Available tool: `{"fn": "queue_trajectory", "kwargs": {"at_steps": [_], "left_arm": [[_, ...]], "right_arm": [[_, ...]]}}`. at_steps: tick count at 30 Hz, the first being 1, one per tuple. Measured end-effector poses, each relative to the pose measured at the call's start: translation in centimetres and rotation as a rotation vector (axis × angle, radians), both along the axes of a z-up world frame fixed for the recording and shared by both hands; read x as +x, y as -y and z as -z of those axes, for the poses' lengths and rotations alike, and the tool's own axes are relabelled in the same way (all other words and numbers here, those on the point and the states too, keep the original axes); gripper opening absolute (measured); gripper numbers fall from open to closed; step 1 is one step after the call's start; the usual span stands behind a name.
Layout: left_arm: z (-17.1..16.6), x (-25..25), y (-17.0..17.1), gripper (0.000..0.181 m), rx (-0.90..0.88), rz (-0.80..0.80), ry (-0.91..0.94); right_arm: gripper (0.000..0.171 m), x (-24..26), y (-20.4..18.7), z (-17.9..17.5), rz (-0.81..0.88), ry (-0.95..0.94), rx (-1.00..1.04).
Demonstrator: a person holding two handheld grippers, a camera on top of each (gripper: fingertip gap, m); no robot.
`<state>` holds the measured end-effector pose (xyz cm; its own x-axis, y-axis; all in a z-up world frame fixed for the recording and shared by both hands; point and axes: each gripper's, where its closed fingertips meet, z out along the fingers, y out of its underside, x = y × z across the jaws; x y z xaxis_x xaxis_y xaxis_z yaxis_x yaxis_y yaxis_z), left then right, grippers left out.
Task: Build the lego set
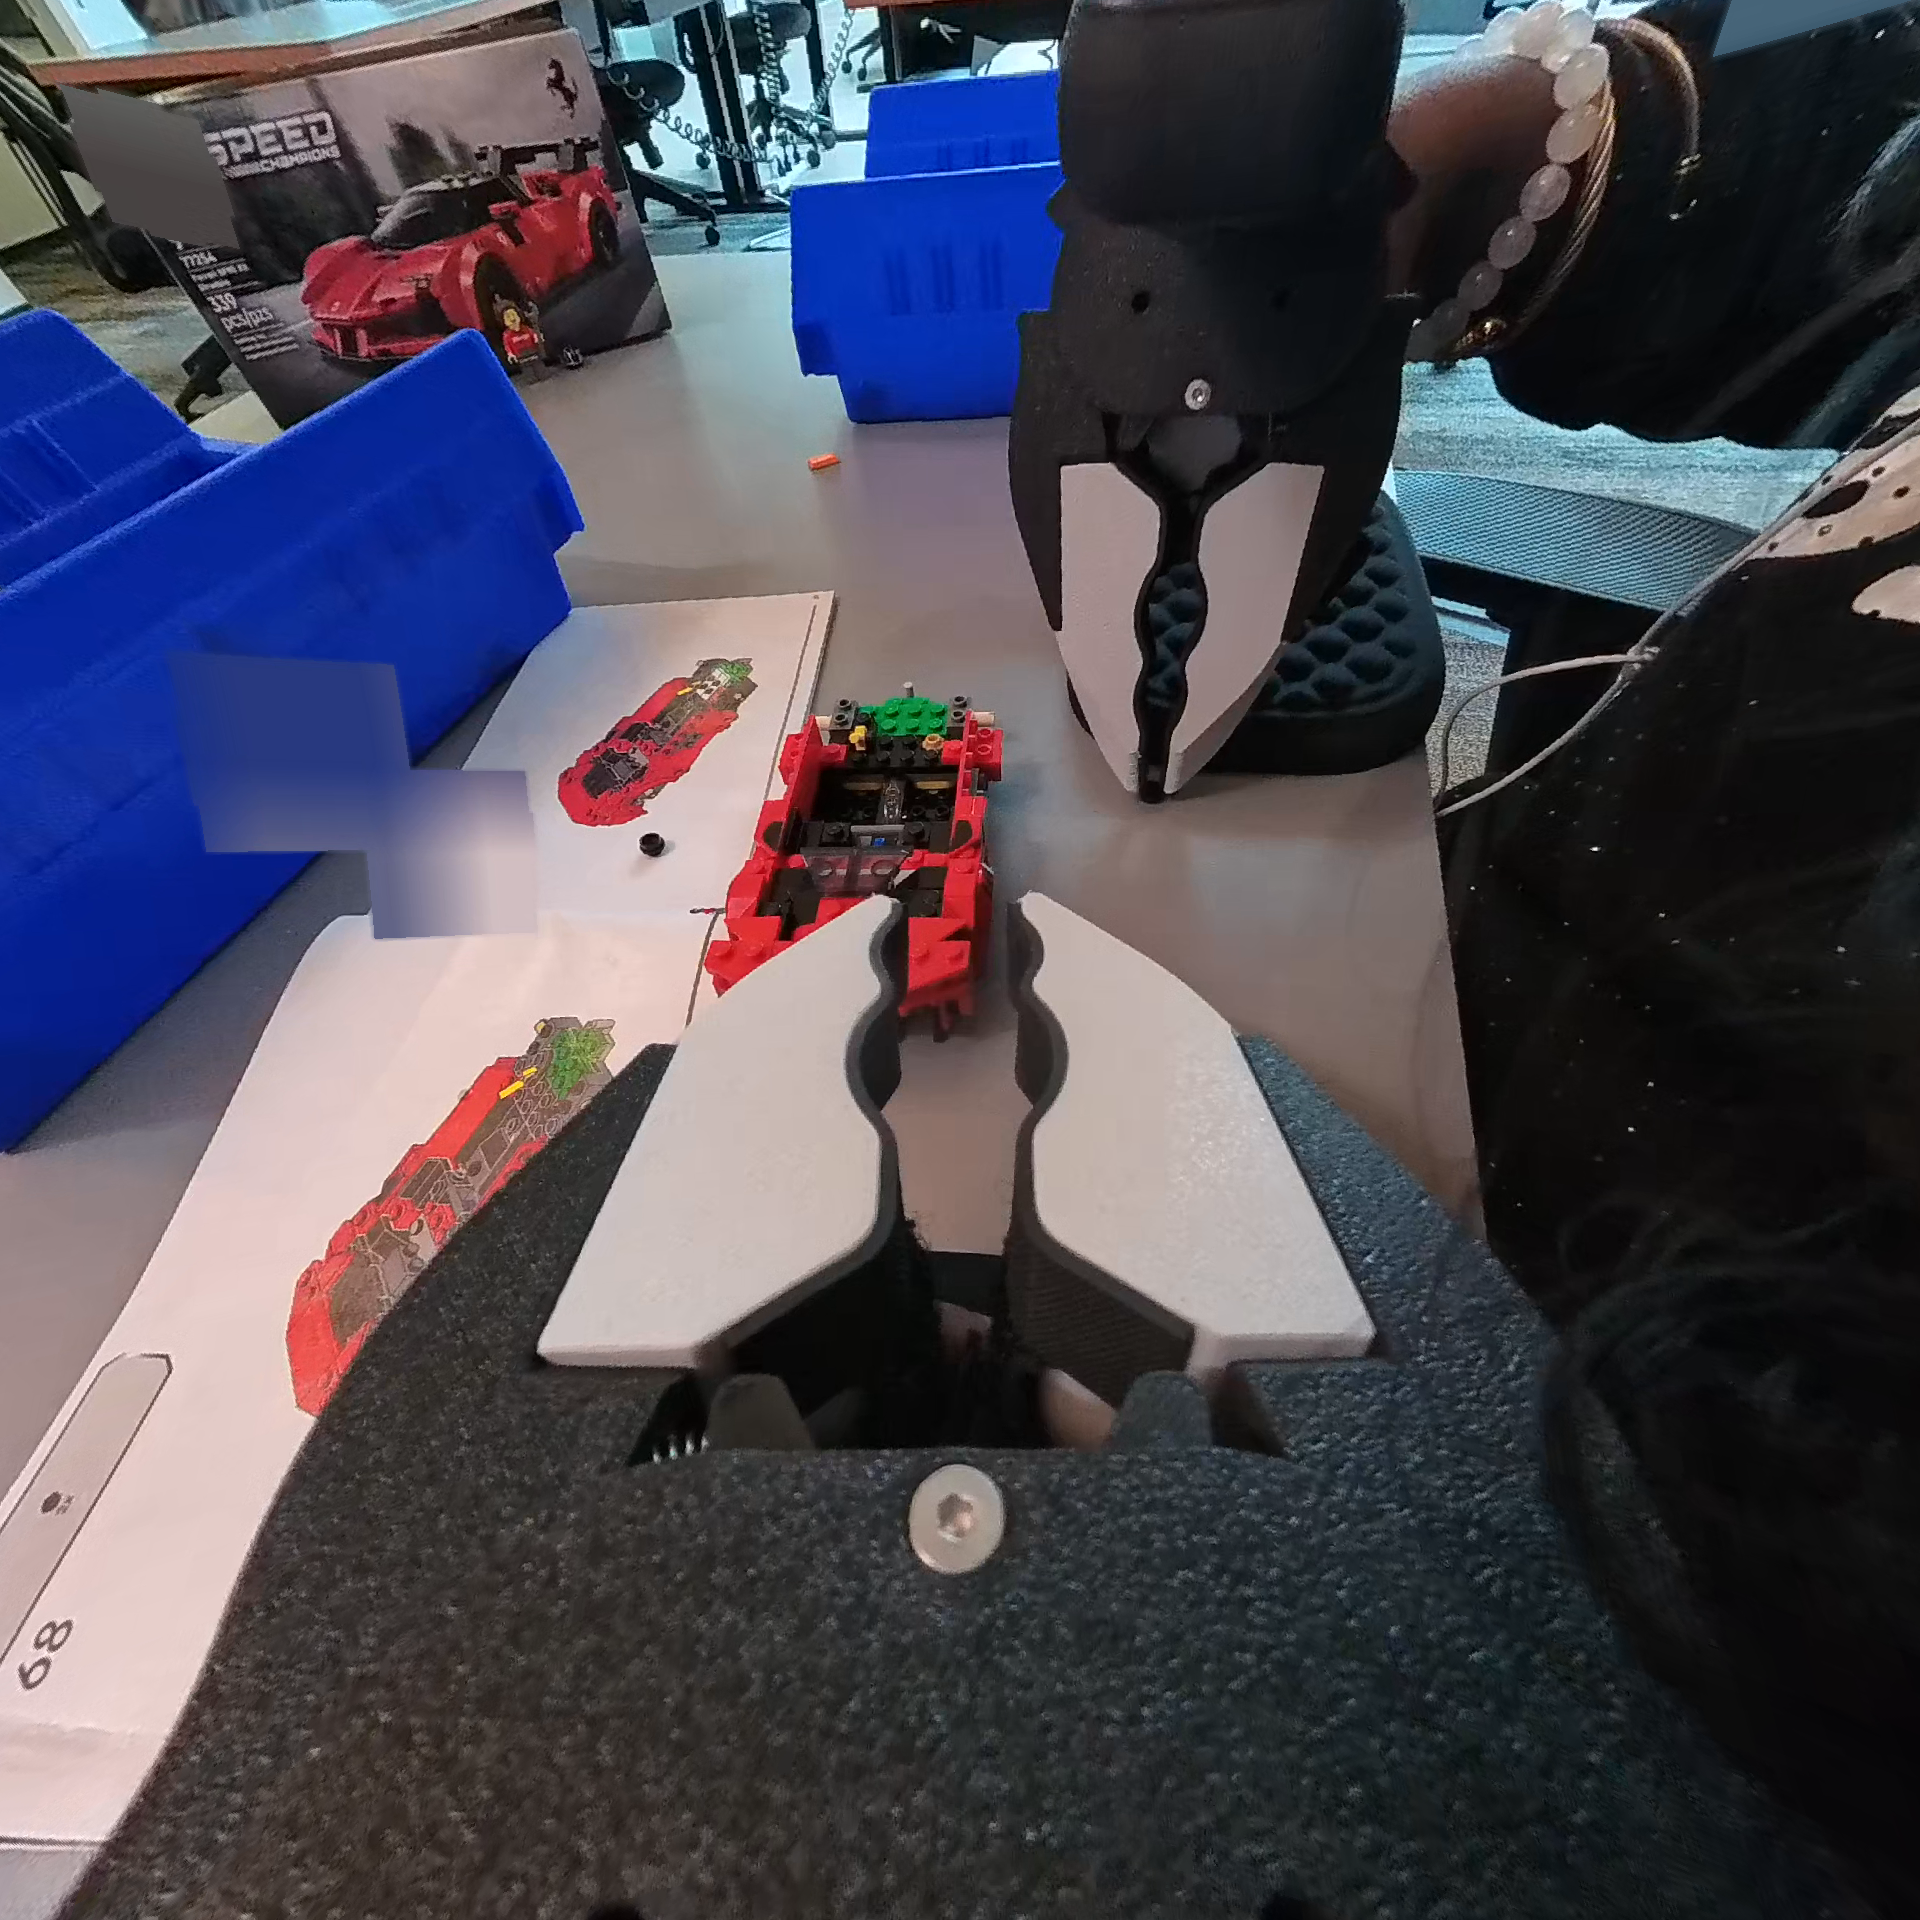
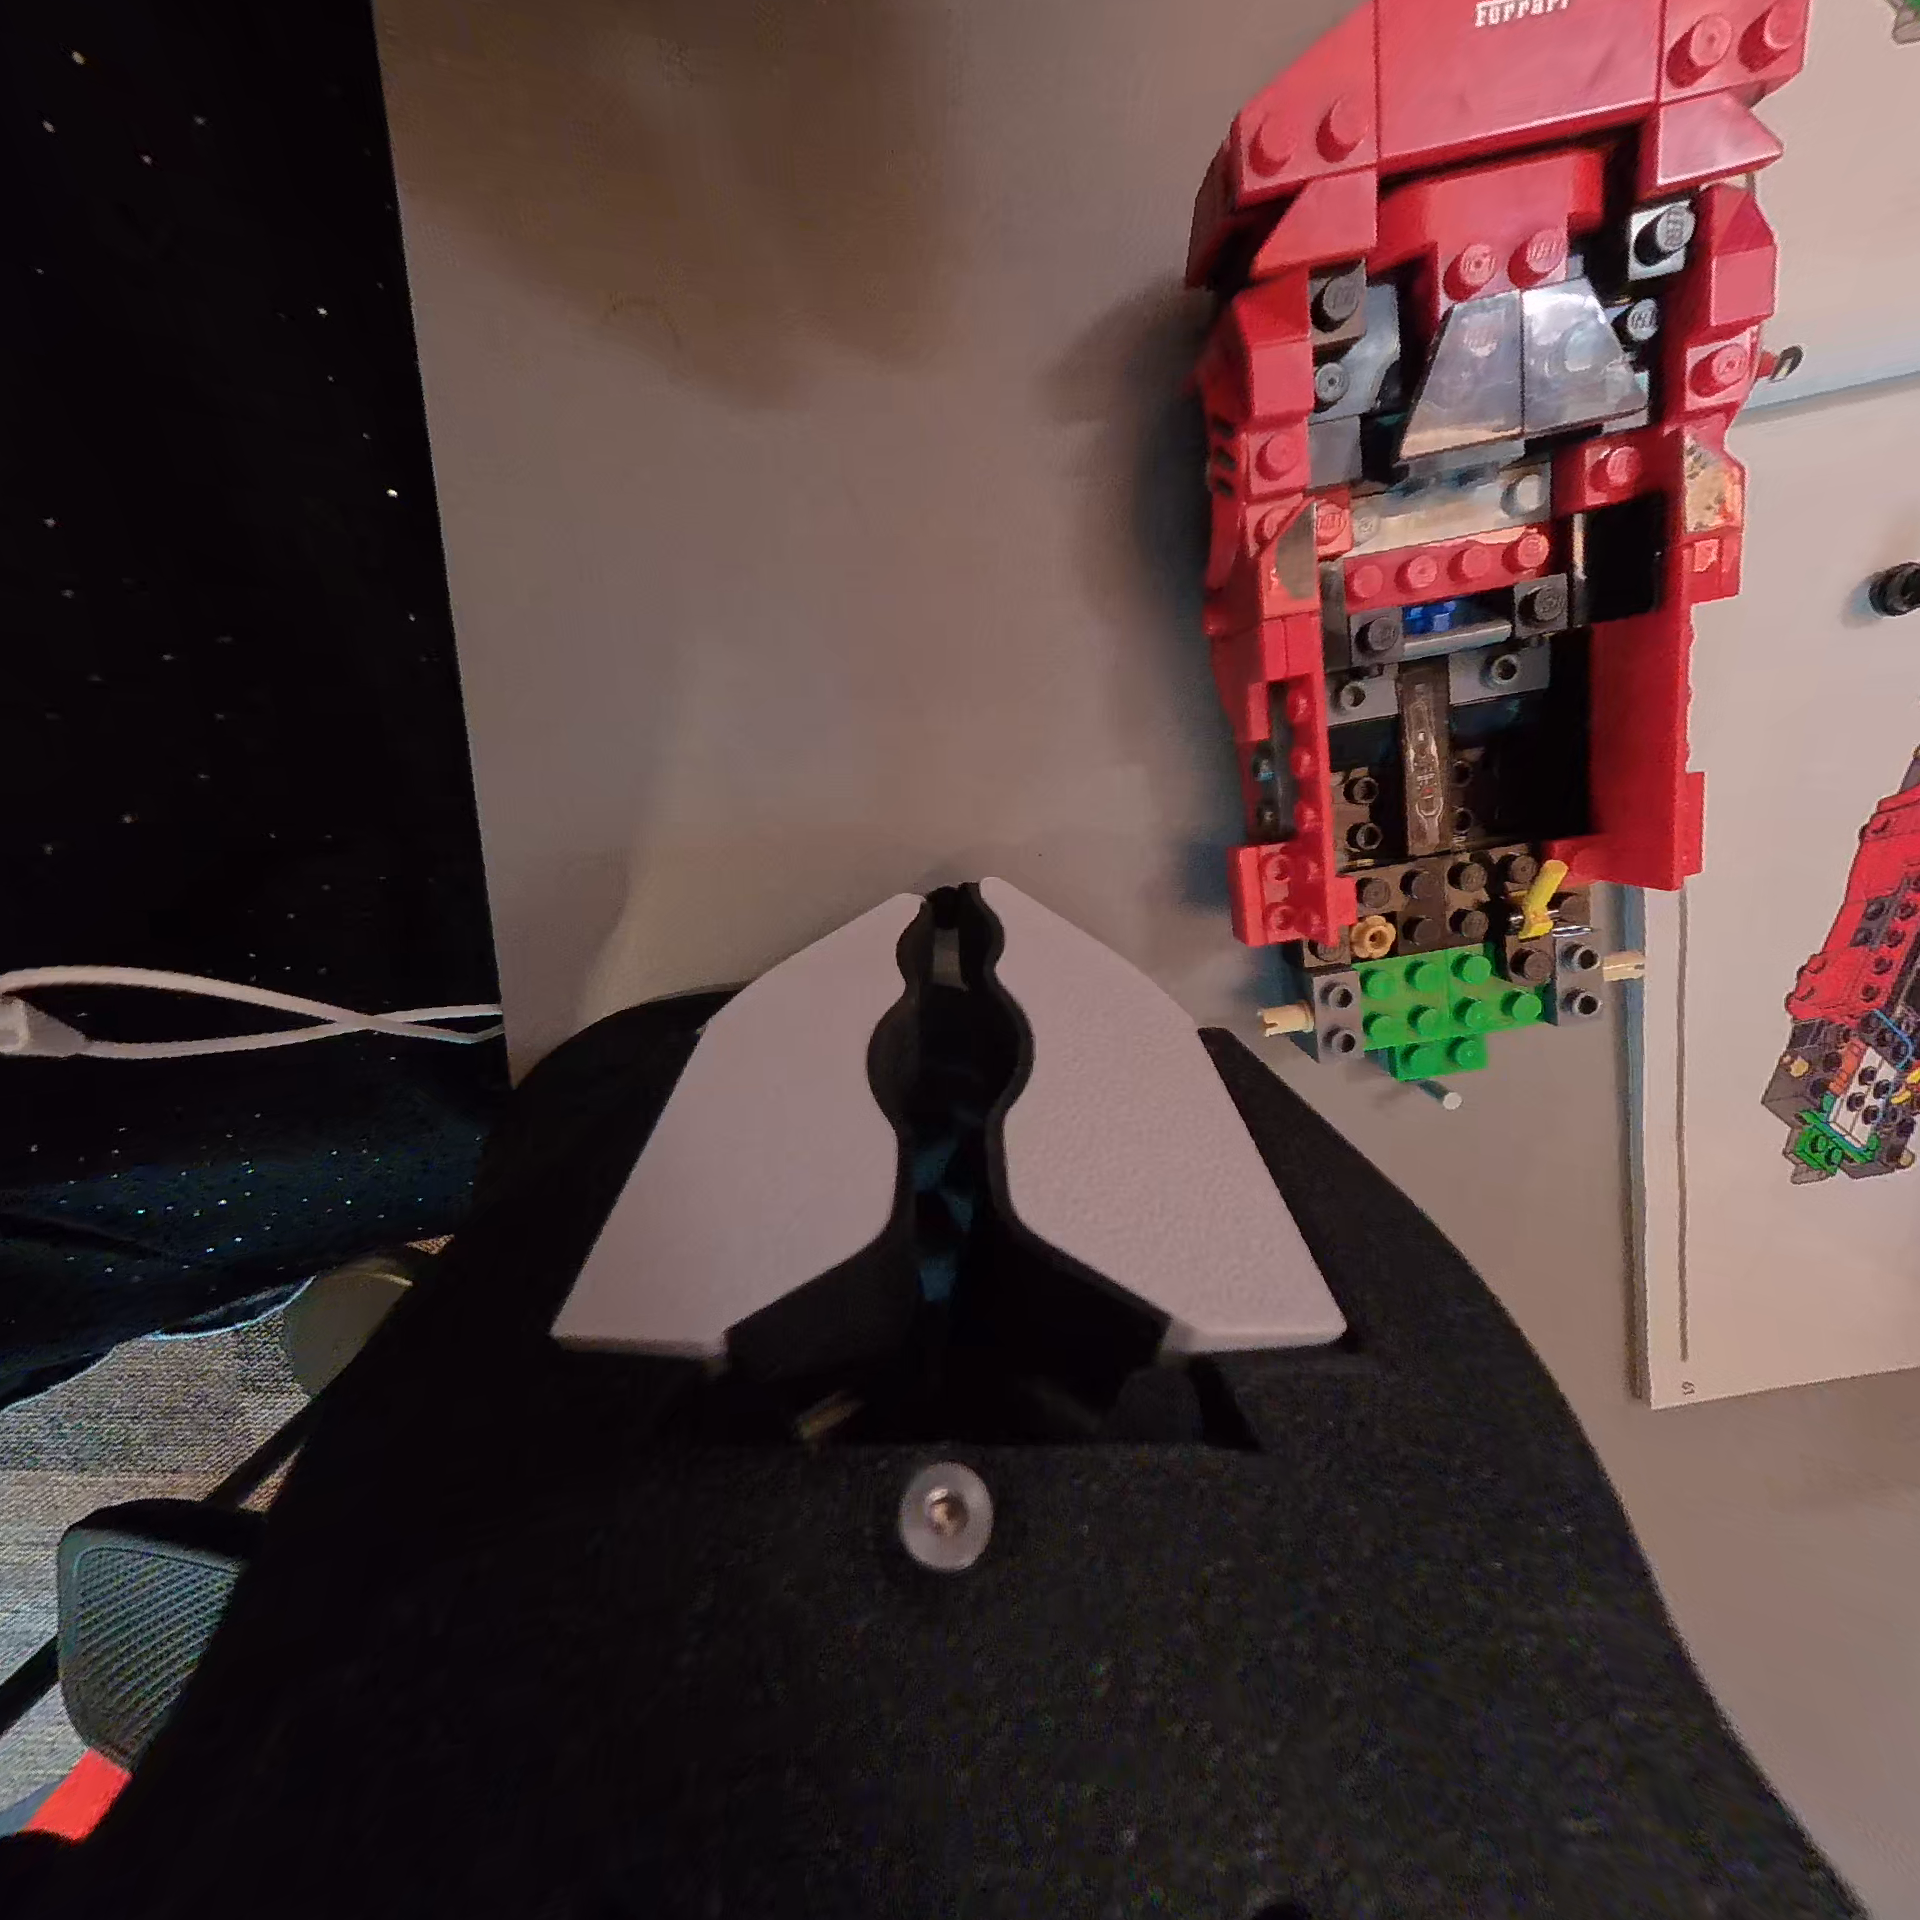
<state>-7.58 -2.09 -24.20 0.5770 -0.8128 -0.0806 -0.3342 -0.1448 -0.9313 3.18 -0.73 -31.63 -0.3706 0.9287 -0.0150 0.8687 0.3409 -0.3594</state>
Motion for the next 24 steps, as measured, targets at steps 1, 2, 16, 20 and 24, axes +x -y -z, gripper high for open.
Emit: {"fn": "queue_trajectory", "kwargs": {"at_steps": [1, 2, 16, 20, 24], "left_arm": [[0.0, 0.0, 0.0, 0.018, -0.001, 0.001, -0.001], [0.0, 0.0, 0.0, 0.018, 0.000, 0.001, -0.001], [0.9, -0.2, -0.5, 0.017, -0.053, -0.021, -0.020], [1.5, 0.0, -0.5, 0.017, -0.089, -0.011, -0.045], [1.7, 0.0, -0.6, 0.017, -0.109, -0.010, -0.040]], "right_arm": [[0.004, 0.0, 0.0, 0.0, -0.002, -0.003, -0.001], [0.004, 0.1, 0.0, 0.0, -0.003, -0.007, -0.003], [0.004, -1.5, -6.0, -2.7, 0.031, -0.157, -0.001], [0.004, -1.8, -6.1, -1.9, 0.007, -0.132, -0.019], [0.004, -1.8, -6.3, -1.6, 0.001, -0.116, -0.015]]}}
